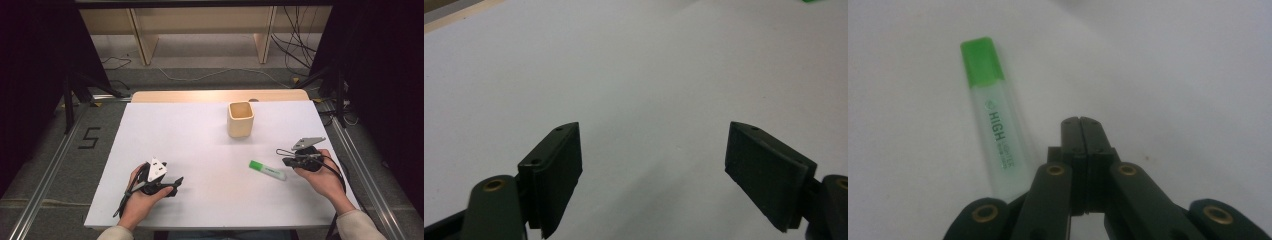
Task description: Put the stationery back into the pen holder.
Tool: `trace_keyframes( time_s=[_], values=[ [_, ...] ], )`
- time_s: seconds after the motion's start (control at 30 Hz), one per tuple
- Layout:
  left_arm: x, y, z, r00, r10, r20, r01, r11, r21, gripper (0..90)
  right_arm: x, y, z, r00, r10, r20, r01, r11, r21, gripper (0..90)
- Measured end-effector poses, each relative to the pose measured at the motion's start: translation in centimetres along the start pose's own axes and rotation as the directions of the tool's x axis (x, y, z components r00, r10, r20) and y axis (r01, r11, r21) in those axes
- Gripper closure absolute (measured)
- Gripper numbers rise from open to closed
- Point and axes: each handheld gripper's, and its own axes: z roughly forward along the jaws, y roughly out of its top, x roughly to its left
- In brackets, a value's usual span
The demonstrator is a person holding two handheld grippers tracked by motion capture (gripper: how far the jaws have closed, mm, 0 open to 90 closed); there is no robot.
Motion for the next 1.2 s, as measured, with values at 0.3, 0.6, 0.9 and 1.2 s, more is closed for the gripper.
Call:
trace_keyframes(
  time_s=[0.3,0.6,0.9,1.2],
  values=[
    [0.1,-0.1,0.0,0.9999,-0.01,-0.001,0.01,0.9999,0.0,23.0,0.3,0.1,1.1,0.9994,-0.016,-0.03,0.018,0.998,0.06,90.0],
    [0.2,-0.1,0.0,1.0,-0.007,-0.005,0.007,1.0,0.003,23.1,0.4,-0.1,1.2,0.999,-0.018,-0.041,0.022,0.995,0.093,90.0],
    [0.2,-0.1,0.1,1.0,-0.009,-0.004,0.009,1.0,0.004,23.2,0.3,-0.3,1.3,0.9989,-0.013,-0.045,0.018,0.994,0.108,90.0],
    [0.3,-0.2,0.0,0.9999,-0.01,-0.005,0.01,0.9999,0.004,23.2,0.8,-0.4,1.4,0.9971,-0.036,-0.066,0.045,0.989,0.142,90.0]
  ],
)
